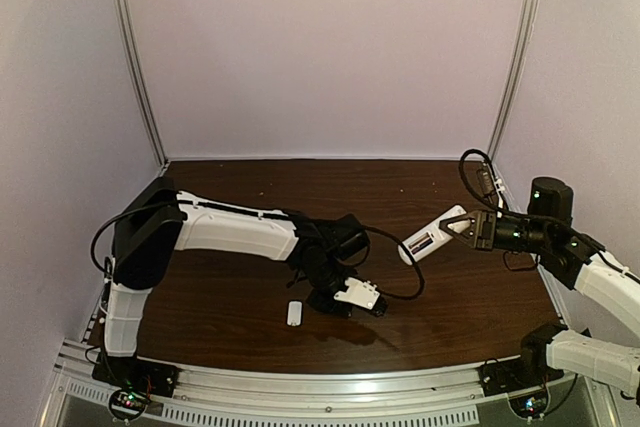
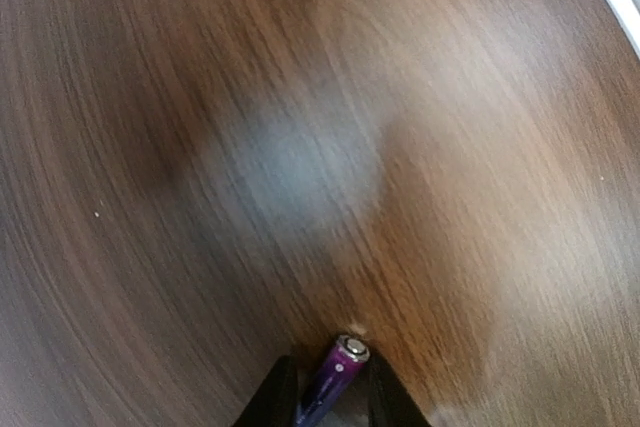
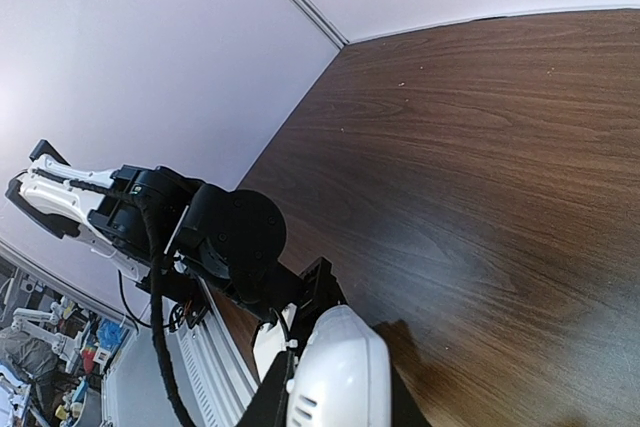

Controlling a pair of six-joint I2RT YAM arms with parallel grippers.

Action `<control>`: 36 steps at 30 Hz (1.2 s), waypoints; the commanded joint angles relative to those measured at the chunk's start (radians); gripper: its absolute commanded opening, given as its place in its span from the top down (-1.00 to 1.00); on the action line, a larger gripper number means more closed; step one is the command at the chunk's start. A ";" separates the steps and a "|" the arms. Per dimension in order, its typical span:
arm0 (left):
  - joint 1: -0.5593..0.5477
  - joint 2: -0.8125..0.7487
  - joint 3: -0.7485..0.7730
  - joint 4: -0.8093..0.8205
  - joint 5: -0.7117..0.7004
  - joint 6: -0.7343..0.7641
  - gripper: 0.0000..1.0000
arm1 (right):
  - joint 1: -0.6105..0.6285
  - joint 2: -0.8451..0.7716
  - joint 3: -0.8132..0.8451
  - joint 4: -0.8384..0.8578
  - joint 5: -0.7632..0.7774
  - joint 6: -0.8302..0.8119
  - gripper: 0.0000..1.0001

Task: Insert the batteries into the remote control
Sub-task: Pick up the battery from the center of the board.

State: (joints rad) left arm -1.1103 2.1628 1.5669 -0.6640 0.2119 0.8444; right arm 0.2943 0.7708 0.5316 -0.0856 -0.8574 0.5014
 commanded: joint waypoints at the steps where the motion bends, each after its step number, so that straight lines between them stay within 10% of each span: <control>1: 0.038 -0.004 -0.086 -0.086 -0.037 -0.070 0.42 | -0.010 -0.001 -0.010 0.033 -0.015 0.005 1.00; 36: 0.051 -0.180 -0.209 0.030 0.089 -0.361 0.95 | -0.009 0.026 -0.104 0.223 -0.033 0.127 1.00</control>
State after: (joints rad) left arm -1.0657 2.0186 1.3552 -0.6823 0.3027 0.5800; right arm 0.2939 0.7998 0.4290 0.0799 -0.8768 0.6079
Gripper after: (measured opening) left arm 0.105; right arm 0.196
